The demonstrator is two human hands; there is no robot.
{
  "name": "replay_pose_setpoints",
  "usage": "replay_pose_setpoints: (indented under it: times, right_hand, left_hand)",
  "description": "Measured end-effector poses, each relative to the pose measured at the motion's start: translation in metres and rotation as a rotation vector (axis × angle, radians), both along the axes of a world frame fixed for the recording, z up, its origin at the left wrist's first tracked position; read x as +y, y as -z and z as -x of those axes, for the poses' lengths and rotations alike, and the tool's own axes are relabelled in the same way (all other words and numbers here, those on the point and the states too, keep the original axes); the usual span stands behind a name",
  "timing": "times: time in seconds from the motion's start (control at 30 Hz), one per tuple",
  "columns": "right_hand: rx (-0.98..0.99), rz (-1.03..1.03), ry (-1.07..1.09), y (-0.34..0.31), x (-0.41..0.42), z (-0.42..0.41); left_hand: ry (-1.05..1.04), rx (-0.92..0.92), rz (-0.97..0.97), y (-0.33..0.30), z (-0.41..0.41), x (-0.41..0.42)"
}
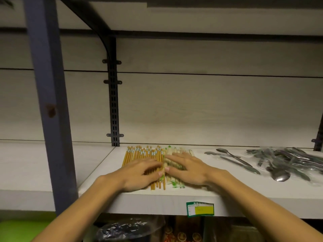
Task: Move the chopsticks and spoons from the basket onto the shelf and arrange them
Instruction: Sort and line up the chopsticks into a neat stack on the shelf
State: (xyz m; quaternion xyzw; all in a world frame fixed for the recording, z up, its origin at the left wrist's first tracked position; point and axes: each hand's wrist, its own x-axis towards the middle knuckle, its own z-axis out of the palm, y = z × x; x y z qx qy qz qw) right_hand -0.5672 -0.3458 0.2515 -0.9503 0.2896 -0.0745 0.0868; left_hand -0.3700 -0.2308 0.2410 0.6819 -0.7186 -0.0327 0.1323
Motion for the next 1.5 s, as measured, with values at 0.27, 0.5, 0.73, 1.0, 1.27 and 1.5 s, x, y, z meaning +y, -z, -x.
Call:
replay_pose_setpoints:
  times: [0.27,0.5,0.73,1.0,1.27,1.5]
  right_hand:
    - [-0.077,-0.091,-0.043,-0.002,-0.011,0.022]
    - [-0.166,-0.070,-0.013,0.000,-0.009,0.018]
    - [-0.039,-0.108,-0.002,0.005,-0.020,0.027]
    - [-0.102,-0.092,0.067,0.009,-0.028,0.048]
    - [-0.033,-0.076,0.062,0.000,-0.025,0.056]
    - [0.065,-0.005,0.032,0.013,-0.021,0.046]
  left_hand:
    - [0.070,0.099,0.000,-0.002,0.012,-0.010]
    - [0.094,0.093,0.069,-0.001,0.018,-0.016]
    - [0.132,0.085,-0.007,-0.002,0.033,-0.026]
    - [0.144,0.045,-0.034,-0.005,0.048,-0.035]
    - [0.125,0.074,-0.046,-0.009,0.043,-0.027]
    - [0.159,0.111,-0.021,-0.005,0.041,-0.020]
